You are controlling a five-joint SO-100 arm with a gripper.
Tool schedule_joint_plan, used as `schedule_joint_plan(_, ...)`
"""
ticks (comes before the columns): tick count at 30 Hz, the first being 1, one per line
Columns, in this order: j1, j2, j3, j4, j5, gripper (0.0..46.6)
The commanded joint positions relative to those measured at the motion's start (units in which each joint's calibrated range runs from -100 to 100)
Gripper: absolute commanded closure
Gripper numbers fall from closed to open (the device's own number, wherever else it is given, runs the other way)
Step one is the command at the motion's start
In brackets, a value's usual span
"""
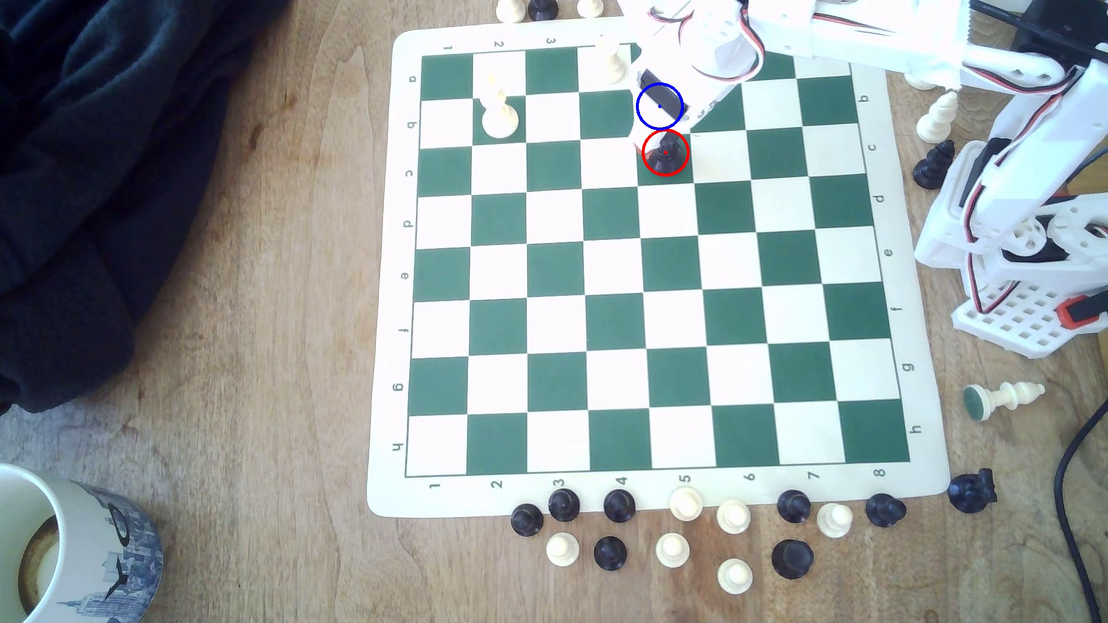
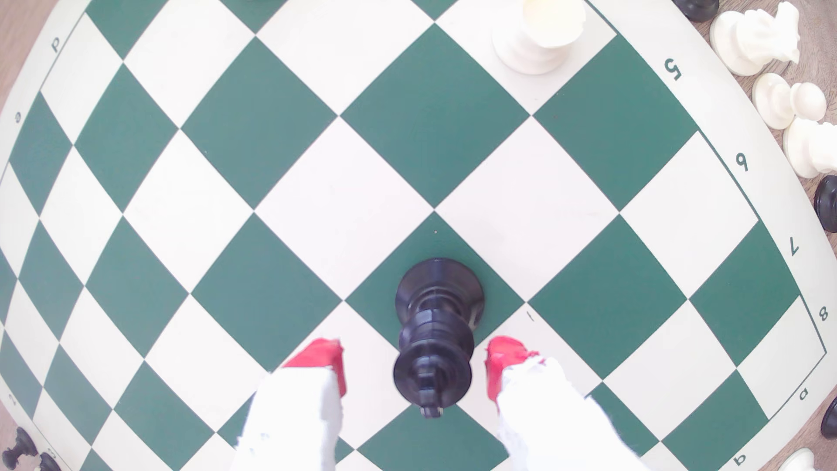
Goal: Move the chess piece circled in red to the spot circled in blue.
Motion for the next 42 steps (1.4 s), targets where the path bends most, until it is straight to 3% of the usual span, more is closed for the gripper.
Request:
schedule_joint_plan(1,-0.12,-1.32,-0.70,-0.80,0.24,30.7)
schedule_joint_plan(13,-0.82,-0.90,-0.70,-1.21,-0.05,33.2)
schedule_joint_plan(27,-0.98,-0.22,-0.61,-1.21,0.15,40.9)
schedule_joint_plan(42,-1.37,-9.30,-4.42,5.92,0.73,44.3)
